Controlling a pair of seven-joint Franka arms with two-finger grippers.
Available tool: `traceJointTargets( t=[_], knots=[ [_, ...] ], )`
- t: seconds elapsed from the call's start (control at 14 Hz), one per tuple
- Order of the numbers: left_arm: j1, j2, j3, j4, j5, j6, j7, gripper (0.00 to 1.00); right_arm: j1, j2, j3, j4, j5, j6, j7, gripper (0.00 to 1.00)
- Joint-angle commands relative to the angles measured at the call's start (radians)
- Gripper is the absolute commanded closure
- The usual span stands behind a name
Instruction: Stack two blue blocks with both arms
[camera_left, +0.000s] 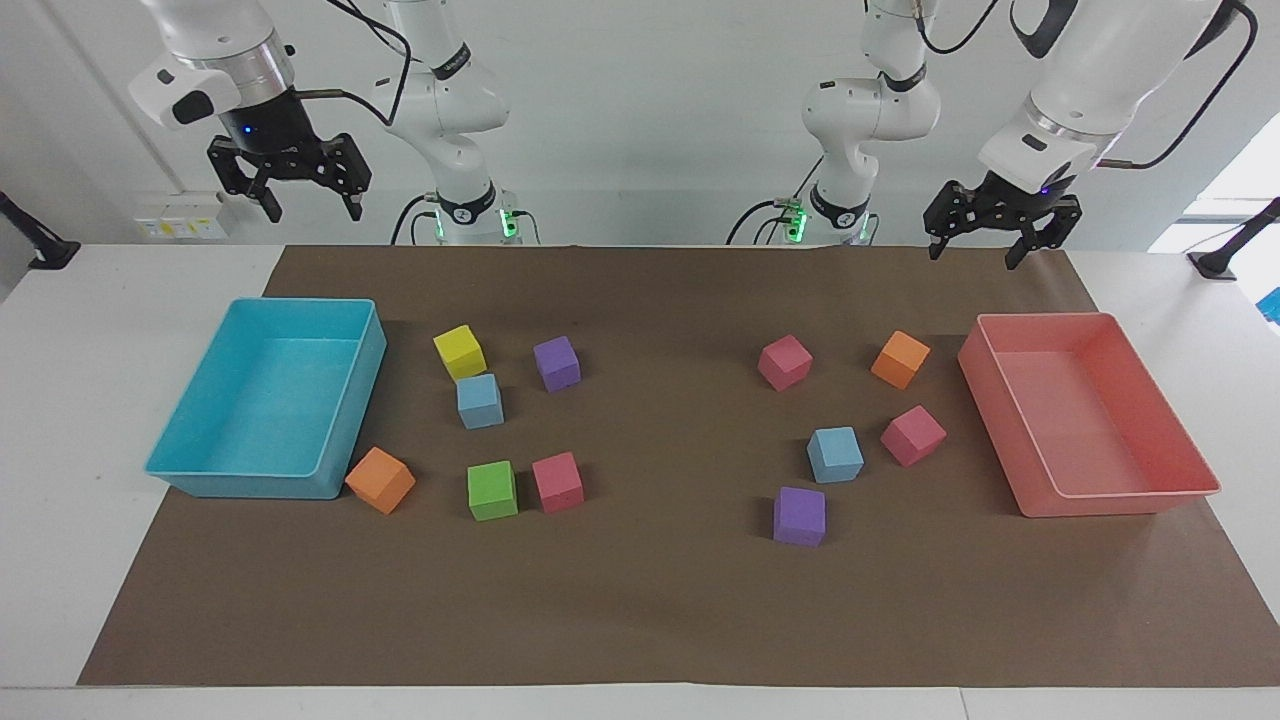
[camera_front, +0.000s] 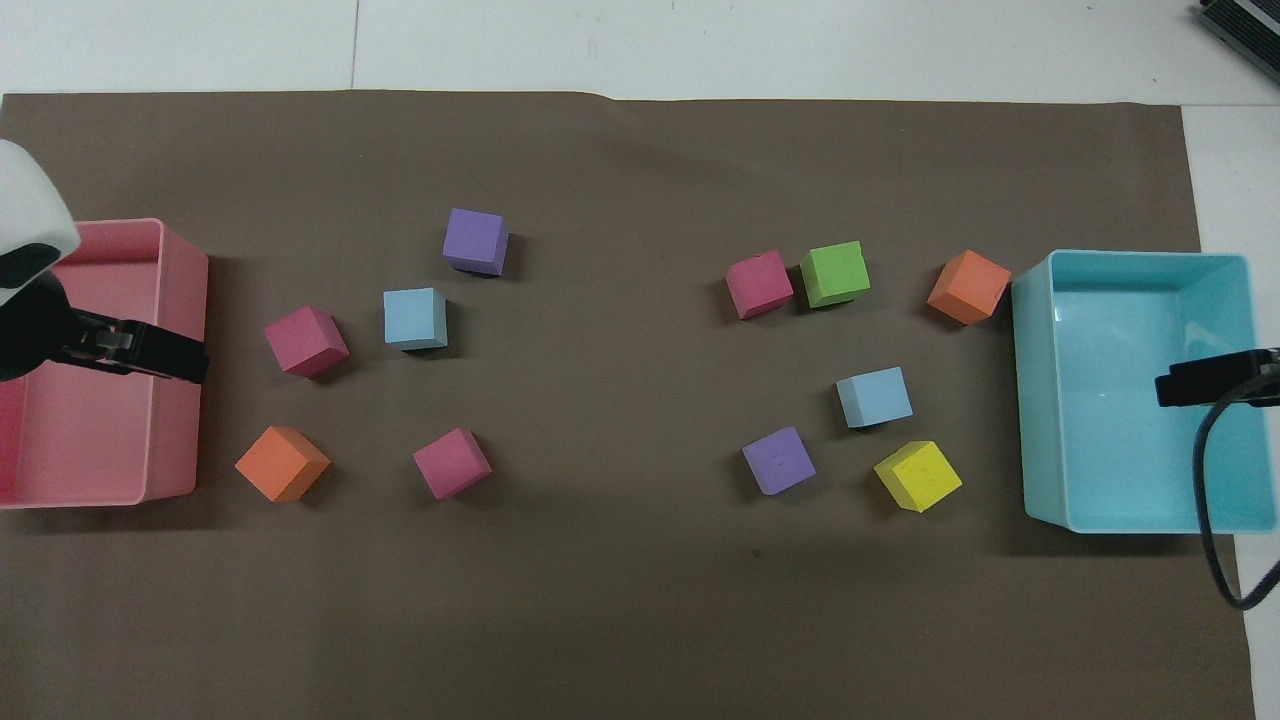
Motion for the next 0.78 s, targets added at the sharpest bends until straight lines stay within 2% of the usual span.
traceJointTargets(
  t=[0.0, 0.71],
  knots=[
    [0.021, -0.025, -0.008, -0.030, -0.014, 0.012, 0.004, 0.00, -0.001, -0.023, 0.001, -0.023, -0.001, -0.003, -0.023, 0.00],
    [0.020, -0.021, -0.008, -0.026, -0.014, 0.011, 0.007, 0.00, -0.001, -0.027, 0.001, -0.040, 0.001, 0.004, -0.019, 0.00]
  ],
)
